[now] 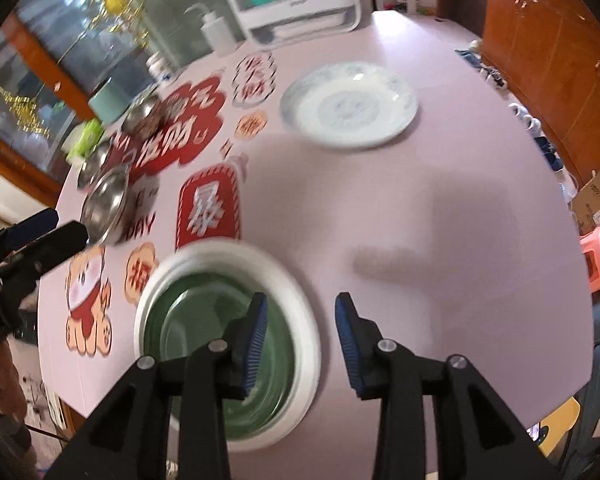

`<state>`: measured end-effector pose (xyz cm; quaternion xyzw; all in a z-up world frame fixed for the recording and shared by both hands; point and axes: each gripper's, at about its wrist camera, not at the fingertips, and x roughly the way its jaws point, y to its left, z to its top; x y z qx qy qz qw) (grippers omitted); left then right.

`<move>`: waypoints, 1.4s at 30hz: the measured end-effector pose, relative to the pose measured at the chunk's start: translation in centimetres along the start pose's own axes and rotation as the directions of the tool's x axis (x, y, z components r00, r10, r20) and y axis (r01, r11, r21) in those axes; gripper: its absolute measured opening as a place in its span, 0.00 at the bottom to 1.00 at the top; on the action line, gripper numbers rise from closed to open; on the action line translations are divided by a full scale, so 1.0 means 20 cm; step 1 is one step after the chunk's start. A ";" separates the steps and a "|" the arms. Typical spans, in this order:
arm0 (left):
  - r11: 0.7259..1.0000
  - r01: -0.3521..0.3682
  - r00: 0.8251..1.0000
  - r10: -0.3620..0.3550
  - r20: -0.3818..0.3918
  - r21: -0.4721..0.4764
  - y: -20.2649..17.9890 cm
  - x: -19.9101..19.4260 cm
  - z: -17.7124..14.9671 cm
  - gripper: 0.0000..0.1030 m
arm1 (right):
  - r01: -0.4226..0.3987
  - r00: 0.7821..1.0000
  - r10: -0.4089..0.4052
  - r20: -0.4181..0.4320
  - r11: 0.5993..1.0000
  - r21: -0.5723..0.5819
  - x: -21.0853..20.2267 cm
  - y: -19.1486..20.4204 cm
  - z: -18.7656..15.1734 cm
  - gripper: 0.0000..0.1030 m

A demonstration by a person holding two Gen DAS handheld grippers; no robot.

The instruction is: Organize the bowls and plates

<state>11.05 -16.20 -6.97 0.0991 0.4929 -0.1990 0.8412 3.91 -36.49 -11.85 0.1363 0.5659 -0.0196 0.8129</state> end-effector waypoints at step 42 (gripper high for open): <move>0.990 0.103 0.967 -0.122 -0.225 -0.096 -0.12 1.35 0.83 0.78 | -0.038 0.995 0.063 -0.082 0.959 0.279 0.65 -0.69 0.87 0.34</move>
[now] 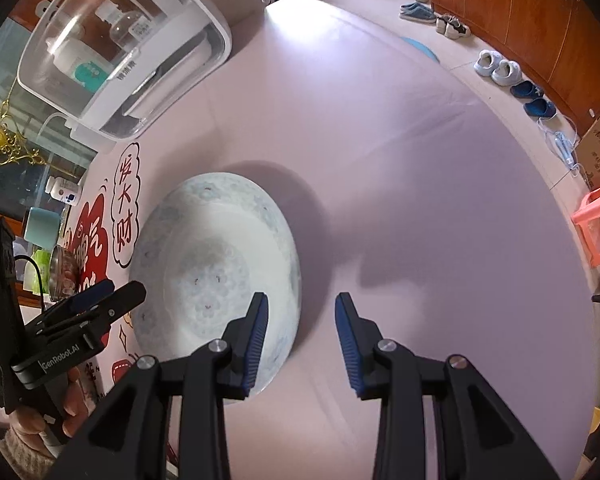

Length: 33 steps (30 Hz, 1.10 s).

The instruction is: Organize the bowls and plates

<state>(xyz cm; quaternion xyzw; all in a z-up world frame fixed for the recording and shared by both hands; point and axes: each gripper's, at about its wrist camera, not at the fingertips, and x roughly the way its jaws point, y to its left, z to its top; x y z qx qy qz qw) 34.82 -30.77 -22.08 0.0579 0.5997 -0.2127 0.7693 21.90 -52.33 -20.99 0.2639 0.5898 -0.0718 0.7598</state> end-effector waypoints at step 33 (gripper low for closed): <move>0.991 0.127 0.981 -0.133 -0.142 -0.050 0.09 -0.03 -0.20 0.14 | -0.064 0.994 0.062 -0.093 0.998 -0.016 0.02 0.03 -0.13 0.06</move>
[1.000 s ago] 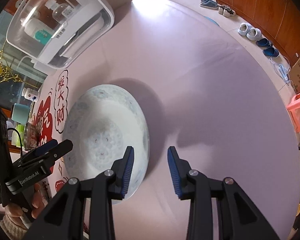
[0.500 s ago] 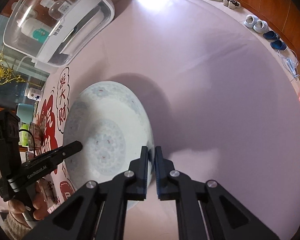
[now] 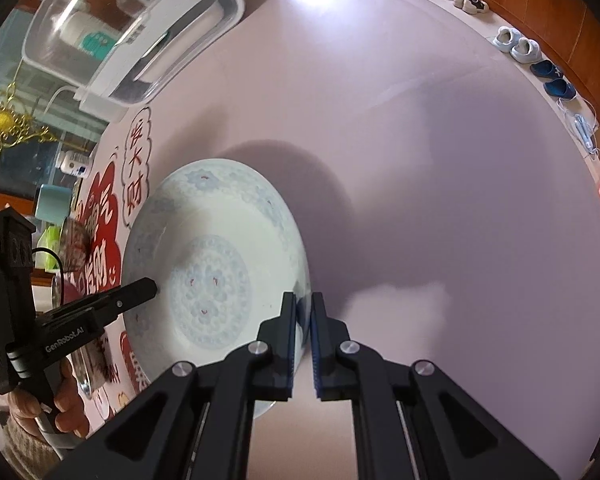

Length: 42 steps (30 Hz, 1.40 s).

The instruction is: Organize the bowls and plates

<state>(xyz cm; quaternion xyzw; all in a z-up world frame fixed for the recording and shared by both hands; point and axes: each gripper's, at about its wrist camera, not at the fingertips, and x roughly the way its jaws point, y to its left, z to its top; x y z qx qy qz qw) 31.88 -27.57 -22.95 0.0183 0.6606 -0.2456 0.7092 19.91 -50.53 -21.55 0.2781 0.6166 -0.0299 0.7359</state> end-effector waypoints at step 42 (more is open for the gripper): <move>0.990 -0.109 0.993 0.112 0.024 -0.094 0.31 -0.45 -1.49 0.15 | -0.061 0.992 0.037 -0.117 0.978 -0.202 -0.08 0.40 -1.23 0.06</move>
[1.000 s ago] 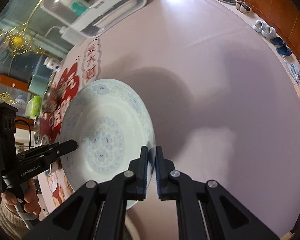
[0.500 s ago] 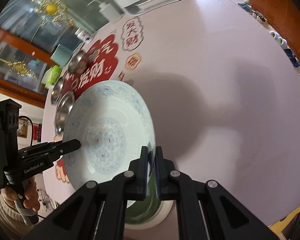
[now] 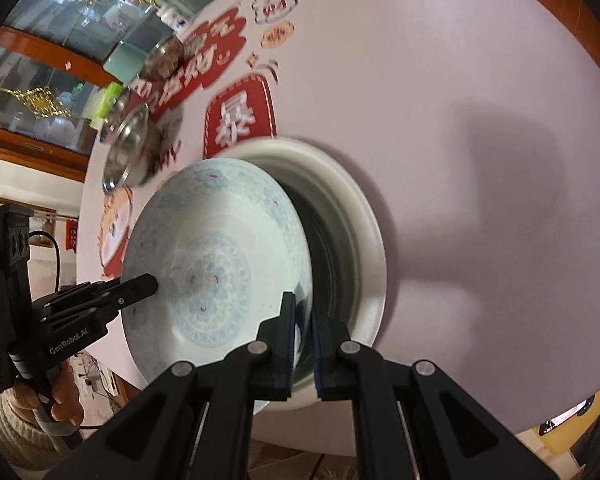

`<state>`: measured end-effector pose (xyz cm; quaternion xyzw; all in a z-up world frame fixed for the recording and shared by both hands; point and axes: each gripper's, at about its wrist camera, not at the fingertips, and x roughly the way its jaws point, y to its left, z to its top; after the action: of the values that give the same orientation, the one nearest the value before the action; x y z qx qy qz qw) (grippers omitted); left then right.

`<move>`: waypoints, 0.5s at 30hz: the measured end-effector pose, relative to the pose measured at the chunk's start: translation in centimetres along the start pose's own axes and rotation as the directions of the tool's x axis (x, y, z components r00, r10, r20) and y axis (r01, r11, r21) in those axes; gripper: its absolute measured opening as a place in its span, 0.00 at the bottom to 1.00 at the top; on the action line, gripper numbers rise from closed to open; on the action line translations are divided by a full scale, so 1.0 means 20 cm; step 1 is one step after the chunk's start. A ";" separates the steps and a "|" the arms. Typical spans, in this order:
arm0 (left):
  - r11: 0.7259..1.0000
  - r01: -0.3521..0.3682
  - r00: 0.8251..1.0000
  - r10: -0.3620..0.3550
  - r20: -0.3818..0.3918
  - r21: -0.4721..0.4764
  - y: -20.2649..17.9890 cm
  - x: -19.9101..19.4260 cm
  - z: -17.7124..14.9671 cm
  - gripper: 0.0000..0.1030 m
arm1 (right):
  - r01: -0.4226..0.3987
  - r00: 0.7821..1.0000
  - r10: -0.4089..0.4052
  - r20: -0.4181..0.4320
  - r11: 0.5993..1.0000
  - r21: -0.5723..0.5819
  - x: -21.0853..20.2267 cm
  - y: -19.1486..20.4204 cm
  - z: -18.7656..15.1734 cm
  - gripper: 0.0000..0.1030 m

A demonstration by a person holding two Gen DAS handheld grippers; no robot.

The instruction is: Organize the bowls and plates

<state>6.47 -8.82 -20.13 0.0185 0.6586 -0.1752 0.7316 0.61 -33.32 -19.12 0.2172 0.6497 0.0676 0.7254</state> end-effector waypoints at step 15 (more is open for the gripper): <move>0.999 -0.042 0.999 0.042 0.014 0.010 0.00 0.11 -0.04 0.15 | 0.065 0.998 -0.065 0.028 0.998 -0.008 0.05 0.00 -0.02 0.06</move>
<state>5.95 -9.13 -22.40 0.0348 0.6522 -0.1634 0.7394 0.34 -32.88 -19.98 0.1936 0.6459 0.0440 0.7372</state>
